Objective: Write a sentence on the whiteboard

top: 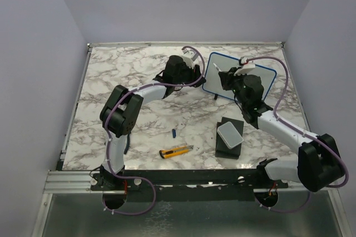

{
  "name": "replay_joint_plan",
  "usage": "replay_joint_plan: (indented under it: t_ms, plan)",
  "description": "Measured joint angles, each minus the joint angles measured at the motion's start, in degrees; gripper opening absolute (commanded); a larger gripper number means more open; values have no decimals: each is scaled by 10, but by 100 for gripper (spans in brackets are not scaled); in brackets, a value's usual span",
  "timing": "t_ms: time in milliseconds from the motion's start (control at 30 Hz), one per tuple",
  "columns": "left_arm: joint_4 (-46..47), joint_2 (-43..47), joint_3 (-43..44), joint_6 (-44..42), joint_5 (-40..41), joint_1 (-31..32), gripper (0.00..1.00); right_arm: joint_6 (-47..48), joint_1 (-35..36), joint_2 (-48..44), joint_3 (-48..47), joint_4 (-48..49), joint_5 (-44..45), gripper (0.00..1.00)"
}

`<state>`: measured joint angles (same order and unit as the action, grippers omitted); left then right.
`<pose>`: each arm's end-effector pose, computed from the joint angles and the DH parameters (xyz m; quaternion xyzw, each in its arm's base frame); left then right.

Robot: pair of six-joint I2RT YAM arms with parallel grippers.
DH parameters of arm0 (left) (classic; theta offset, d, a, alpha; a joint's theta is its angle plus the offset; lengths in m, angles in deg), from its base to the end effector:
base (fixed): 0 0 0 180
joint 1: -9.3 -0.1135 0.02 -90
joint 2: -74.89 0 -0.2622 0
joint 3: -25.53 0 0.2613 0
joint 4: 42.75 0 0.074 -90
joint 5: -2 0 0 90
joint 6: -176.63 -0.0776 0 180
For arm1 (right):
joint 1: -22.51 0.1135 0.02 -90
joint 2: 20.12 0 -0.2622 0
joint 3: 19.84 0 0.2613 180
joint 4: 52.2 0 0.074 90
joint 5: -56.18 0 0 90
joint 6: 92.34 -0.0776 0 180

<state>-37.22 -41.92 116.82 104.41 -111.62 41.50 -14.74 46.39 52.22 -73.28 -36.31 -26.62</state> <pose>0.4153 -0.2983 0.1853 0.2171 0.7807 -0.3892 0.4381 0.3134 0.1281 0.2708 -0.0294 0.7247 0.1706 0.6670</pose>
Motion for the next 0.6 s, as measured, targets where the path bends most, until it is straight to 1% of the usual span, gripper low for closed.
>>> replay_joint_plan:
  t_ms: [233, 600]
  plan:
    - [15, -4, 3, -5, -3, 0, 39, 1, 0, 24, -4, 8, 0, 0]
    - [16, -37, 17, -10, -4, 0, 35, 7, 0, 42, -13, 21, 13, 1]
